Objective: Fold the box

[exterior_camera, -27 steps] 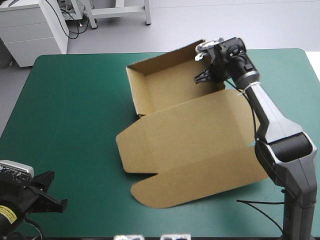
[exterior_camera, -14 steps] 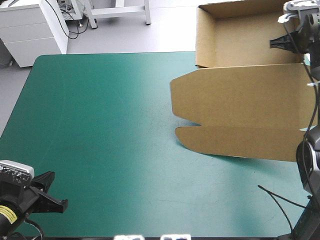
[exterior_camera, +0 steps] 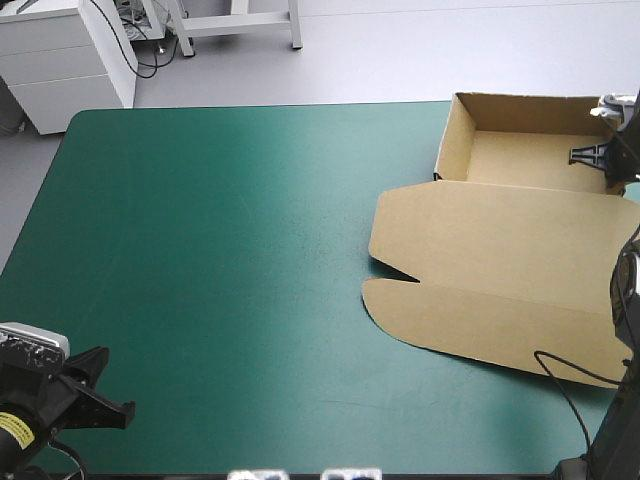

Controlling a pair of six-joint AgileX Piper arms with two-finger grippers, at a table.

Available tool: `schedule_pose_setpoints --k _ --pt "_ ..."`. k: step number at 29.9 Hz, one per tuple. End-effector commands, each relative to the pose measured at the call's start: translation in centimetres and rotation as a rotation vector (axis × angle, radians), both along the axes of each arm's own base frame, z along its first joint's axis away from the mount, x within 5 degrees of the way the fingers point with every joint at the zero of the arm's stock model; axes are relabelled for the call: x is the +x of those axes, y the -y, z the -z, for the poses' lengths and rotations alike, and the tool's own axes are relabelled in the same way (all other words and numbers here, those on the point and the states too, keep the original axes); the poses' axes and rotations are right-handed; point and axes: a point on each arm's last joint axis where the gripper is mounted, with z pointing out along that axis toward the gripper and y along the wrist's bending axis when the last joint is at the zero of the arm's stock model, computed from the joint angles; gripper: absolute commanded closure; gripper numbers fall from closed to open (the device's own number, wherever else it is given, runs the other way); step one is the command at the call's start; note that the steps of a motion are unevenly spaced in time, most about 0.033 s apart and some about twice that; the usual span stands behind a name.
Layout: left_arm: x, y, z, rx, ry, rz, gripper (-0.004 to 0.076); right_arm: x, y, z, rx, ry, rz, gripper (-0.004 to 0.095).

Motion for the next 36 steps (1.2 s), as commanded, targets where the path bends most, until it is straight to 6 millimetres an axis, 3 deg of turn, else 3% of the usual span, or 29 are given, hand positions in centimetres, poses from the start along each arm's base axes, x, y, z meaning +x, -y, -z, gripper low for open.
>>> schedule_pose_setpoints --k 1,6,16,18,20,25,28,32,36 --pt "0.2 0.1 -1.0 -0.026 0.059 0.008 0.0731 -0.2 0.4 -1.3 0.033 0.062 0.004 0.0927" --pt "0.2 0.1 -0.9 -0.023 0.052 0.007 0.0731 0.6 0.6 1.0 0.053 0.013 0.004 0.0927" --pt "0.2 0.1 -0.9 -0.022 0.049 0.007 0.0731 0.7 1.0 1.6 0.05 -0.006 0.026 0.0921" --pt "0.1 0.1 -0.9 -0.021 0.045 0.006 0.0731 0.7 0.9 1.6 0.052 -0.008 -0.011 0.0884" --pt "0.1 0.1 -0.9 -0.02 0.043 0.006 0.0731 0.7 0.7 1.6 0.064 -0.005 -0.031 0.0779" --pt "0.1 0.1 -0.9 -0.02 0.043 0.006 0.0731 0.7 0.8 1.6 0.051 -0.009 -0.027 0.0345" --pt "0.1 0.1 -0.9 -0.02 0.043 0.006 0.0731 0.6 1.0 1.6 0.031 -0.016 -0.022 0.0145" --pt "0.1 0.1 -0.9 -0.02 0.043 0.006 0.0731 0.3 0.9 0.4 0.023 0.01 -0.026 0.0116" --pt "0.1 0.1 -0.9 -0.02 0.043 0.006 0.0731 -0.5 0.8 -3.7 -0.038 0.108 -0.024 0.0116"
